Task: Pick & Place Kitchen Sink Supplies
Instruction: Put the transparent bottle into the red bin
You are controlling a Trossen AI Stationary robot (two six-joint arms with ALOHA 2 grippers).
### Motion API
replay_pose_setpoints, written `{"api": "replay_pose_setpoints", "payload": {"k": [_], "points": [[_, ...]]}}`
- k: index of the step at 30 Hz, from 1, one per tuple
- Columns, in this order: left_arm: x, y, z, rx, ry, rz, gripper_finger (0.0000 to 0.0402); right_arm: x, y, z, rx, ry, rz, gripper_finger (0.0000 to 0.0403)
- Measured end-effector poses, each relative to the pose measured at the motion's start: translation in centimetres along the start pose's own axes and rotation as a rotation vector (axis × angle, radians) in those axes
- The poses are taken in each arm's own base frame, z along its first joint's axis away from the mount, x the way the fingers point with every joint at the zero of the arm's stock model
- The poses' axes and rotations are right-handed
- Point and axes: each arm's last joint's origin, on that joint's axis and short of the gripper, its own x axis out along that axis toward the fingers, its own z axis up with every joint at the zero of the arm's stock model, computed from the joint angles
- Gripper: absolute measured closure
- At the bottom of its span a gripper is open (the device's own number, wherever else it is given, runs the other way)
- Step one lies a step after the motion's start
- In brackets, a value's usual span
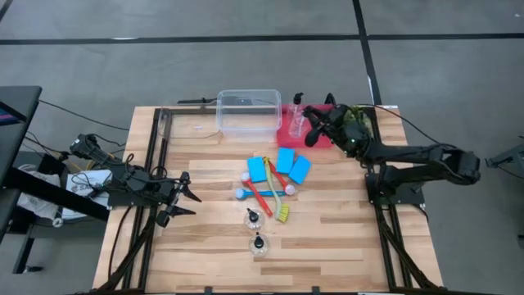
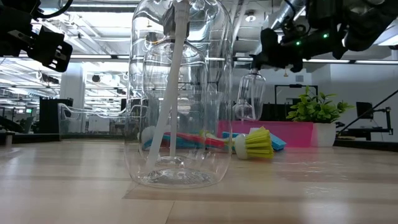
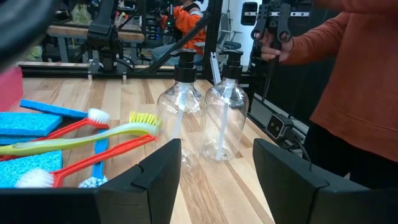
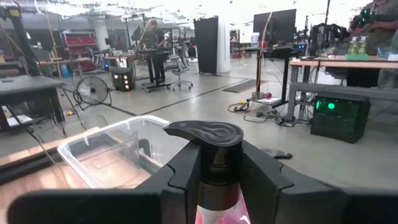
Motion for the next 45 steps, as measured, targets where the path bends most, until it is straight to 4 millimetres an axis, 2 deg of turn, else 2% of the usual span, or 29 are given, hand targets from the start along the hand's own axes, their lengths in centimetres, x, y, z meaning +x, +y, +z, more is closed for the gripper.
{"api": "replay_pose_setpoints", "payload": {"k": [21, 39, 45], "points": [[0.0, 0.0, 0.0, 0.0, 0.0, -0.001, 0.0199, 2.3, 0.5, -3.5, -0.051, 0.062, -0.012, 0.0316], [0.0, 0.0, 0.0, 0.0, 0.0, 0.0, 0.0199, 2.5, 0.5, -3.7, -0.046, 0.055, -0.01, 0.0315], [0.0, 0.0, 0.0, 0.0, 0.0, 0.0, 0.0199, 2.5, 0.5, -3.7, -0.047, 0.056, -0.008, 0.0289]]}}
